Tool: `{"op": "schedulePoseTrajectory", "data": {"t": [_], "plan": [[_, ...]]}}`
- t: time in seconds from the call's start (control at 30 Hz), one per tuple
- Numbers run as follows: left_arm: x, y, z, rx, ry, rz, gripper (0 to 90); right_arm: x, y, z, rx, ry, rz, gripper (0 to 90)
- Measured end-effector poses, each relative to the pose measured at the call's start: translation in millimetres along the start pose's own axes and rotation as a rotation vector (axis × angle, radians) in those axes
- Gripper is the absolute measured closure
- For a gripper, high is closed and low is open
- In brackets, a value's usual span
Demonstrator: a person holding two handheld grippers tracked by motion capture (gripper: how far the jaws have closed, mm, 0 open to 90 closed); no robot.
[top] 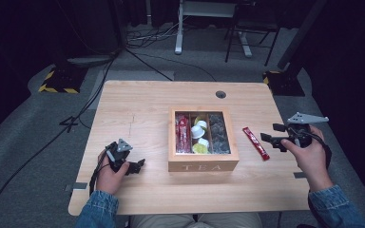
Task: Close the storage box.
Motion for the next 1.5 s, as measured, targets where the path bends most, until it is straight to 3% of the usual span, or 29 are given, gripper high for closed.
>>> {"op": "schedulePoseTrajectory", "data": {"t": [0.47,0.6,0.77,1.07,1.4,1.5], "plan": [[0.8,-0.4,0.4,0.004,-0.007,0.002,8.8,-55.6,-9.5,-48.8,0.016,-0.087,-0.132,33.3],[0.8,-0.3,0.1,0.008,-0.007,0.0,8.7,-66.0,-20.8,-63.1,0.004,-0.125,-0.133,34.1],[0.5,-0.9,0.8,0.005,-0.004,-0.001,8.4,-77.1,-32.4,-79.4,0.037,-0.111,-0.156,34.3],[0.8,-1.0,0.9,0.009,-0.006,0.0,8.0,-86.0,-50.5,-100.1,0.067,-0.104,-0.158,34.1],[1.1,-1.7,1.9,0.007,-0.008,0.001,7.5,-86.3,-68.2,-116.6,0.111,-0.098,-0.156,31.5],[0.5,-2.3,2.3,0.006,-0.003,-0.003,7.1,-85.8,-69.8,-116.7,0.09,-0.12,-0.153,28.6]]}}
Point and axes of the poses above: each handheld gripper's, and its own axes: y roughly backward along the jaws, z roughly out of its top, x roughly to its left, the point moved 10 cm from there along -y, roughly forward along the jaws, and after that the axes turned 10 degrees about x, right-handed, at the moved point
